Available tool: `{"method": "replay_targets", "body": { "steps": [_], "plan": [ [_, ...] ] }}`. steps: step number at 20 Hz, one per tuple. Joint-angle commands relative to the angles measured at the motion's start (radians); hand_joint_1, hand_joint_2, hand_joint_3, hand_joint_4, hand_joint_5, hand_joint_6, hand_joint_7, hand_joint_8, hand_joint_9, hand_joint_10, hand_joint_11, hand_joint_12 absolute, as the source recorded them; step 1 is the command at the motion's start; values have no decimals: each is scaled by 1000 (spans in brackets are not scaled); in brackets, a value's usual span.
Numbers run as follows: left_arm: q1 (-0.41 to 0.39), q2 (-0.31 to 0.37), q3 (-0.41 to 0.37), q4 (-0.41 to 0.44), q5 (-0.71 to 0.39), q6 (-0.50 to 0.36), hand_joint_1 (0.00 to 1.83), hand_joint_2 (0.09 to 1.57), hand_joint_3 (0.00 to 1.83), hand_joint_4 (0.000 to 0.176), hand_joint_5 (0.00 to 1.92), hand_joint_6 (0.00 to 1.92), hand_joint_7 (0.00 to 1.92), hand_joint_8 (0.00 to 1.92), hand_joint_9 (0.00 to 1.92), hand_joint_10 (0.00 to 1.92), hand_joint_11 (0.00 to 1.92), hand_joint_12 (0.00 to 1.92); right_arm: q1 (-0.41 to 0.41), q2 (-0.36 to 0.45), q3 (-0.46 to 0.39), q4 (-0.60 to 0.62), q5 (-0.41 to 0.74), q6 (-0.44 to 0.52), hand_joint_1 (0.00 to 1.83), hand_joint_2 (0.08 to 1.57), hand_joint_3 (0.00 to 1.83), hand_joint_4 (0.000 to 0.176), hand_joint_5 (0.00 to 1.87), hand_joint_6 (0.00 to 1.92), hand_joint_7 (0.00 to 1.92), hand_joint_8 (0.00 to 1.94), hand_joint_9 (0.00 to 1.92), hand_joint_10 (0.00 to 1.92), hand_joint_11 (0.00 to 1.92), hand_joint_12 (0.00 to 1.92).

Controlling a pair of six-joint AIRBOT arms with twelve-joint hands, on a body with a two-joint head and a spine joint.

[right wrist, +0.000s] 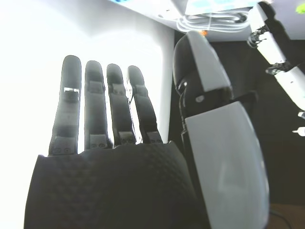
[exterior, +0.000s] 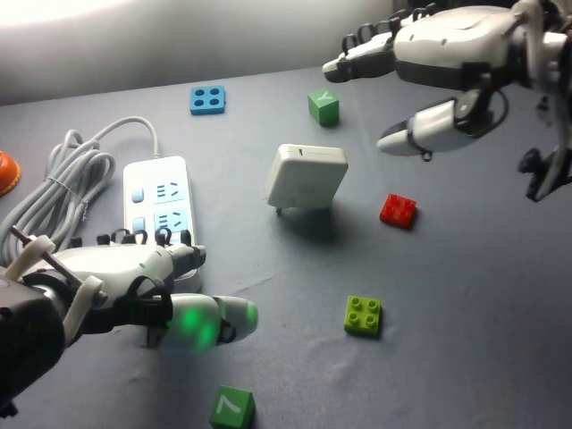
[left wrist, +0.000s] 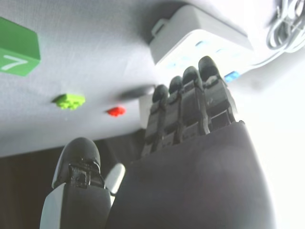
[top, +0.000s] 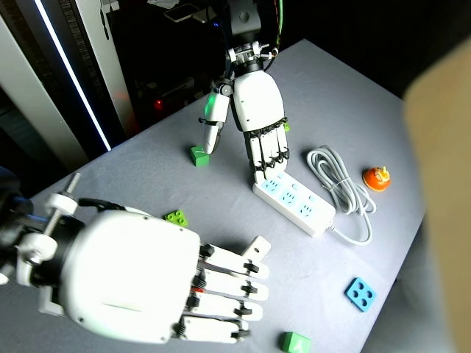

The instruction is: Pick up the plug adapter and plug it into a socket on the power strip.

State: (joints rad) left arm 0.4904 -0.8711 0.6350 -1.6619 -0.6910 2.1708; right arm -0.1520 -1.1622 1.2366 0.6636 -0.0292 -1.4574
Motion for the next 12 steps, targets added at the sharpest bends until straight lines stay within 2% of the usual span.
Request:
{"method": "replay_targets", "body": {
  "steps": [1, 3, 5, 9, 10, 12],
  "plan": [
    [-6, -2, 8, 49, -32, -3, 0, 1200, 0, 0, 88, 1, 62, 1, 81, 2, 0, 282, 16, -9, 15, 40, 62, -16, 954, 1198, 0, 0, 254, 2, 230, 2, 233, 4, 0, 801],
    [-3, -11, 15, 69, -37, -17, 0, 1204, 0, 0, 72, 0, 40, 0, 59, 0, 0, 251, 16, -40, 49, 93, 58, -27, 951, 1200, 0, 0, 243, 4, 207, 0, 205, 0, 0, 752],
    [3, -20, 26, 74, -37, -20, 0, 1208, 1, 0, 95, 4, 65, 4, 86, 5, 0, 320, 15, -82, 96, 157, 45, -42, 971, 1179, 0, 0, 244, 3, 220, 3, 220, 5, 0, 783],
    [23, -23, 38, 74, -34, -23, 0, 1203, 0, 0, 95, 1, 69, 5, 90, 5, 0, 308, 12, -143, 149, 165, 67, -39, 980, 1179, 0, 0, 259, 7, 214, 0, 215, 0, 0, 752],
    [28, -23, 39, 74, -34, -24, 0, 1205, 0, 0, 114, 5, 88, 7, 102, 7, 0, 355, 11, -155, 162, 171, 63, -39, 1009, 1180, 0, 0, 249, 2, 218, 2, 221, 2, 0, 763],
    [35, -24, 39, 74, -33, -24, 0, 1209, 1, 0, 90, 0, 57, 1, 78, 0, 0, 319, 4, -179, 186, 181, 60, -39, 986, 1171, 0, 0, 233, 2, 221, 1, 235, 4, 0, 821]
  ]
}}
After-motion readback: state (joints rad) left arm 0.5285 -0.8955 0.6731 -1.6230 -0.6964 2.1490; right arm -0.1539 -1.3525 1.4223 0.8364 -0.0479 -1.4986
